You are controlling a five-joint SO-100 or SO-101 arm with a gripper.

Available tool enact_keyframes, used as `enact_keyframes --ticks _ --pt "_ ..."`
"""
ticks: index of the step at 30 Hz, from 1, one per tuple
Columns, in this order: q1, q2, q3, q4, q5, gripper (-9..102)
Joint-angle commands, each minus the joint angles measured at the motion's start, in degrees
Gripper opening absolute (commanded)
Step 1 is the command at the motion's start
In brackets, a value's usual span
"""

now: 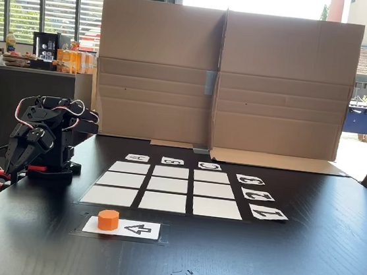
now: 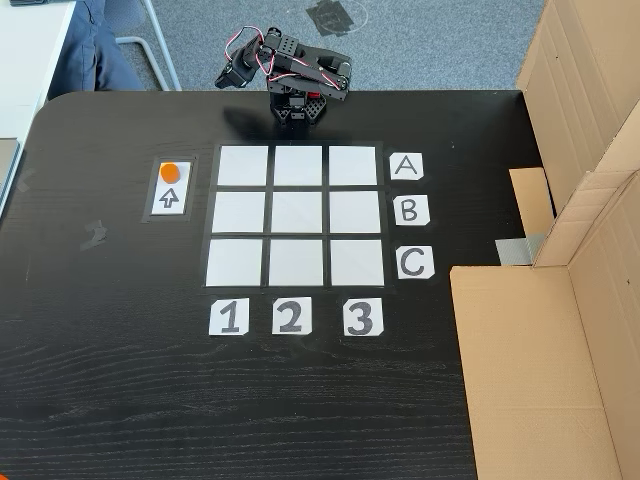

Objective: Pick up the round, orange token and place it in the grid on square A1.

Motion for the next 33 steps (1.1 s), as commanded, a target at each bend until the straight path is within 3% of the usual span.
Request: enact_keyframes --ticks 1,16,33 --pt "-0.53 -0.88 0.00 -1.58 -0.70 3" --pt "-0.97 -6.06 -3.16 -2.64 -0.97 6" --pt "-7.56 -33.05 -28.92 -0.70 -0.97 11"
